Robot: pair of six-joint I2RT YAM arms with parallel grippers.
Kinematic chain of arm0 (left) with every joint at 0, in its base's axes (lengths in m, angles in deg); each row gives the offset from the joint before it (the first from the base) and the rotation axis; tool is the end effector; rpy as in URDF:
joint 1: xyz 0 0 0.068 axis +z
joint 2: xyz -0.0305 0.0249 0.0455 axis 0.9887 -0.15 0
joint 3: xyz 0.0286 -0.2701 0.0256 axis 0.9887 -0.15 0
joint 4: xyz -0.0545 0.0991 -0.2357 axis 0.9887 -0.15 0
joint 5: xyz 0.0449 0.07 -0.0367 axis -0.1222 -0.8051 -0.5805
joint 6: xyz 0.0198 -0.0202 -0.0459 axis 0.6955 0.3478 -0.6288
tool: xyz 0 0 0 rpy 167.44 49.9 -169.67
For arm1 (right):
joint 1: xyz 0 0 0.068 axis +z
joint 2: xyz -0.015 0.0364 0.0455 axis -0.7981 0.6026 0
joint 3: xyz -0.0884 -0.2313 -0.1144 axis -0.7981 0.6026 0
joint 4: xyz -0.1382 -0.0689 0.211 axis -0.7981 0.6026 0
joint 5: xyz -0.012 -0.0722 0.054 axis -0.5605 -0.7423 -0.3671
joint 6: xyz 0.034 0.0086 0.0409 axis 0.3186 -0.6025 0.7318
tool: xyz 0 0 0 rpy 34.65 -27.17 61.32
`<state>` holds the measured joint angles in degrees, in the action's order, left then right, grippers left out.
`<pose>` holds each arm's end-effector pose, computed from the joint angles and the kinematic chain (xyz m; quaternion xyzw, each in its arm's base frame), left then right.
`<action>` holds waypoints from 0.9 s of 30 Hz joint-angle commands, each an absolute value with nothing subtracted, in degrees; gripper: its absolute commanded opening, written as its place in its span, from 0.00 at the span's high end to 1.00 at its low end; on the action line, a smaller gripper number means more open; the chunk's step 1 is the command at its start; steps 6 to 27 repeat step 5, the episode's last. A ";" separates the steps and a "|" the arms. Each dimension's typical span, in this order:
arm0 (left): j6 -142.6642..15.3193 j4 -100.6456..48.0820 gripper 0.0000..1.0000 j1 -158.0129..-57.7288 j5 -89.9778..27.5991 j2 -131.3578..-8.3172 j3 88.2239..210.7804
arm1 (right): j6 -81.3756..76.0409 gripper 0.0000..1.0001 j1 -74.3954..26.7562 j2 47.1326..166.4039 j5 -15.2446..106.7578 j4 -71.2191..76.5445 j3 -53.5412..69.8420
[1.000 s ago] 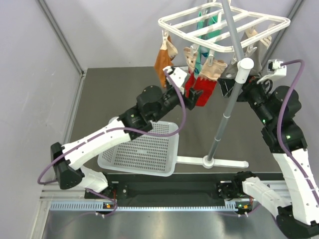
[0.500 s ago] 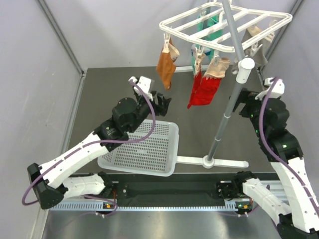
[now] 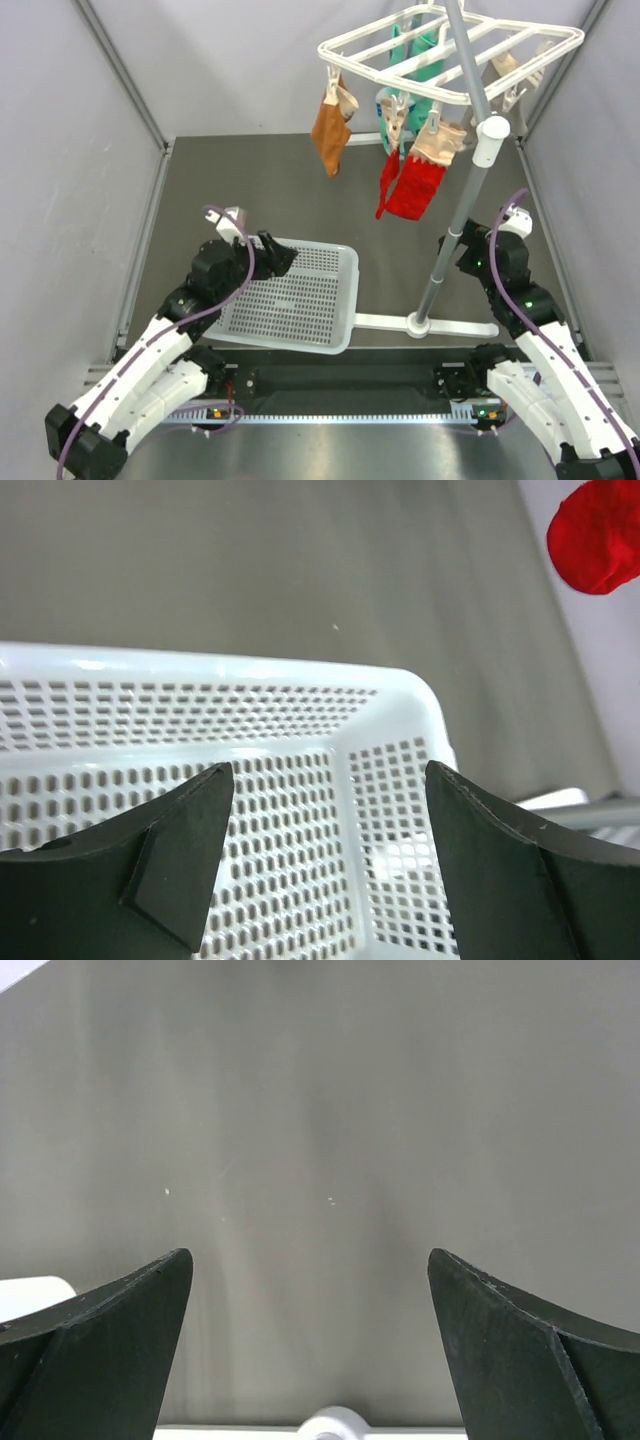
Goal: Clip the socks to the hanger
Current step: Reset both arms
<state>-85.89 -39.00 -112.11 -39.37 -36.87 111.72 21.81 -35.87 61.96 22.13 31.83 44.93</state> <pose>0.1547 -0.0921 0.2817 -0.0213 0.8121 -0.3118 0.4927 0.1421 0.0333 0.2912 0.1764 0.8297 0.1032 0.5194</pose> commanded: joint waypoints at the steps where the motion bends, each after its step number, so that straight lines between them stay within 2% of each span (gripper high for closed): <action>1: -92.16 -38.40 0.18 -110.56 -33.04 -32.68 108.54 | 25.67 0.00 -35.46 61.11 24.22 26.07 48.08; 5: -96.20 -36.30 0.17 -109.76 -28.57 -27.58 103.54 | 26.64 0.00 -35.46 57.52 26.16 24.04 53.72; 27: -96.20 -36.30 0.17 -109.76 -28.57 -27.58 103.54 | 26.64 0.00 -35.46 57.52 26.16 24.04 53.72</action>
